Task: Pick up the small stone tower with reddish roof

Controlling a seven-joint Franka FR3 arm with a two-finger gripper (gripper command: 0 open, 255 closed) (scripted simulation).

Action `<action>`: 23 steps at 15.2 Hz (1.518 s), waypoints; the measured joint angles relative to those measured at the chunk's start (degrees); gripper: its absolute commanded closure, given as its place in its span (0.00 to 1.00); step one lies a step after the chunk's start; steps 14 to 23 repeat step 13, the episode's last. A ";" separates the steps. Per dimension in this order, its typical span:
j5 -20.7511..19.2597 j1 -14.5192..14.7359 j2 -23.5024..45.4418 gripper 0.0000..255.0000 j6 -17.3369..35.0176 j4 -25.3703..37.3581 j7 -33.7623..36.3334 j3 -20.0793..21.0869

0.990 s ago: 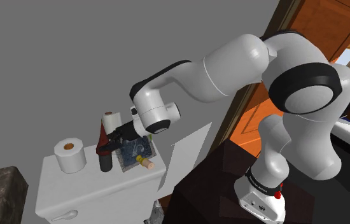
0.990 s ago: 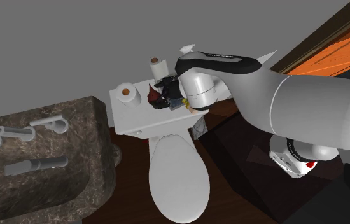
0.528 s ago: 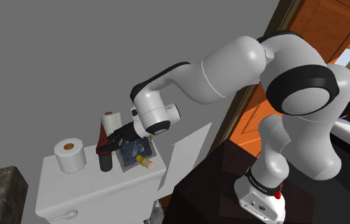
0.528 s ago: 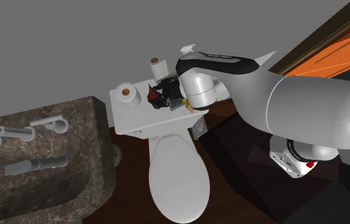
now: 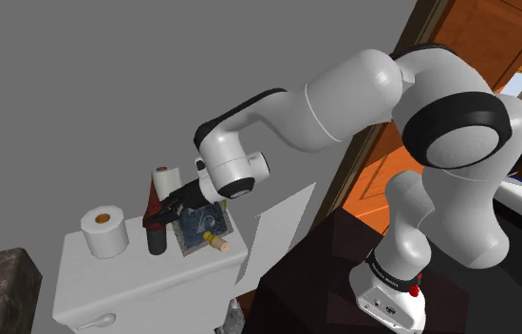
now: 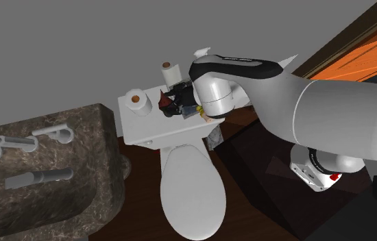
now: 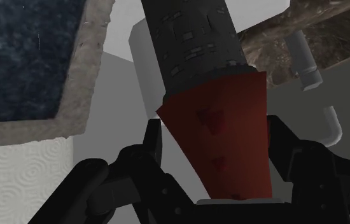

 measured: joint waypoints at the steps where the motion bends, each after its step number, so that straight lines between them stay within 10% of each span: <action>1: -0.44 0.14 -0.63 1.00 0.43 -0.15 0.26 -0.06; 23: -8.86 1.21 -8.68 1.00 6.66 -0.76 6.31 -0.39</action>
